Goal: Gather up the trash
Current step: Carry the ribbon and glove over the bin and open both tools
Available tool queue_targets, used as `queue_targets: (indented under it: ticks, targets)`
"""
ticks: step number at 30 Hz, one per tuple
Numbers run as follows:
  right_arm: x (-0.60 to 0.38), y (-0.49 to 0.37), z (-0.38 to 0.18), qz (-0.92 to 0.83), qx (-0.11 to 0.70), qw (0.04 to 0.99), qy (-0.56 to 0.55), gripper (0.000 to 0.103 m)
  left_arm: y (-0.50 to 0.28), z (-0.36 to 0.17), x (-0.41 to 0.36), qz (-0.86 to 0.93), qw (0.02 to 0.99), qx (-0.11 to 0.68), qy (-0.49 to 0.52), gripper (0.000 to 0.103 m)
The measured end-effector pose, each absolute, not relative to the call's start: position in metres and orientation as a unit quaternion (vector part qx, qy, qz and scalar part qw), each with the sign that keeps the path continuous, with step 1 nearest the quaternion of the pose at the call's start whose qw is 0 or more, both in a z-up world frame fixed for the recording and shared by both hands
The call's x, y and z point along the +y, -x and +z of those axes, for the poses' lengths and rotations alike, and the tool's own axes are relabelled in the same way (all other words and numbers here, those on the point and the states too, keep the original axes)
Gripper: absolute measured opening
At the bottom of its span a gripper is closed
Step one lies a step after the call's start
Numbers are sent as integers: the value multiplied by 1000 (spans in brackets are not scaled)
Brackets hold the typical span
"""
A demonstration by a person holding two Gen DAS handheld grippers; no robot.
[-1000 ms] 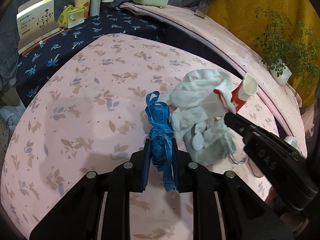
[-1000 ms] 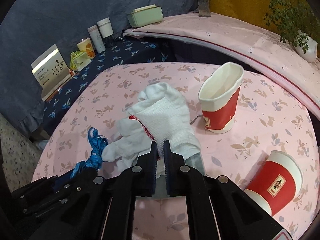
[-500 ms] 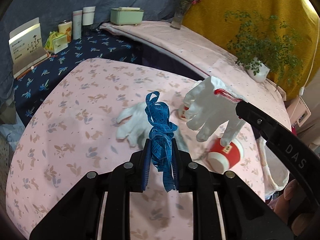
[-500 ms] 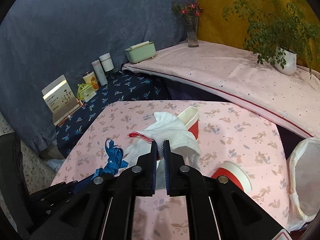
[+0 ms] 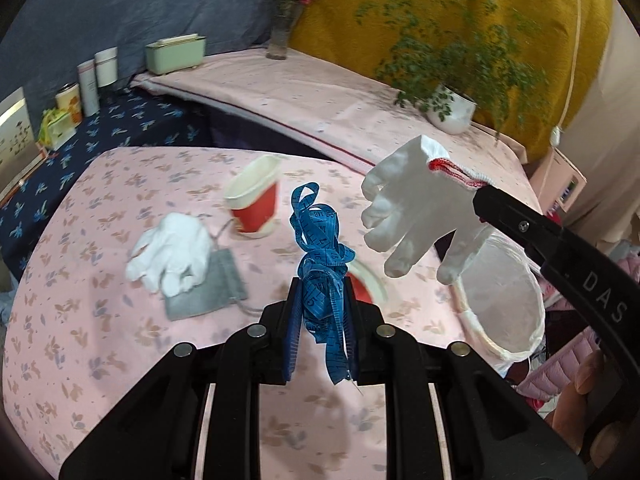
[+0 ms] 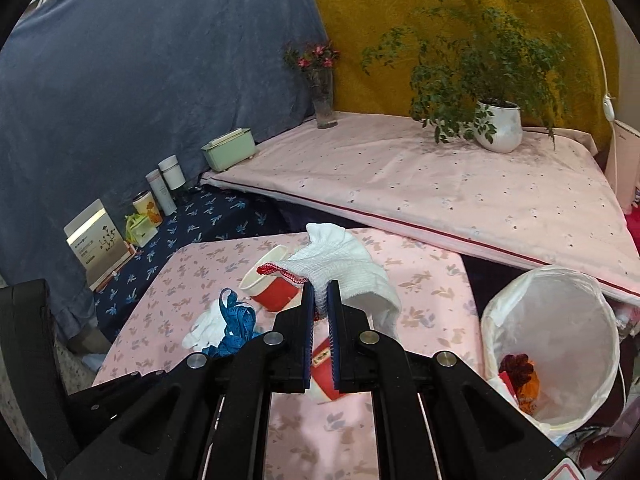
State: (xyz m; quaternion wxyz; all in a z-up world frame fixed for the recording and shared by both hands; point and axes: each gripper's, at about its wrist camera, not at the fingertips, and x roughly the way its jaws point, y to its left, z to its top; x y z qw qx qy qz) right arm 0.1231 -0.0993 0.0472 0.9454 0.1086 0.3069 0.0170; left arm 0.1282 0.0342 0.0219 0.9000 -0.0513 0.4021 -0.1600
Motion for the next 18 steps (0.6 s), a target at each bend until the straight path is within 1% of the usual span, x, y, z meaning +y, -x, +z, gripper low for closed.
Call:
queue_targets:
  ticks: [18]
  targets:
    - [-240, -82, 24, -83, 308, 937, -140, 7, -114, 19, -123, -248, 878, 408, -22, 18]
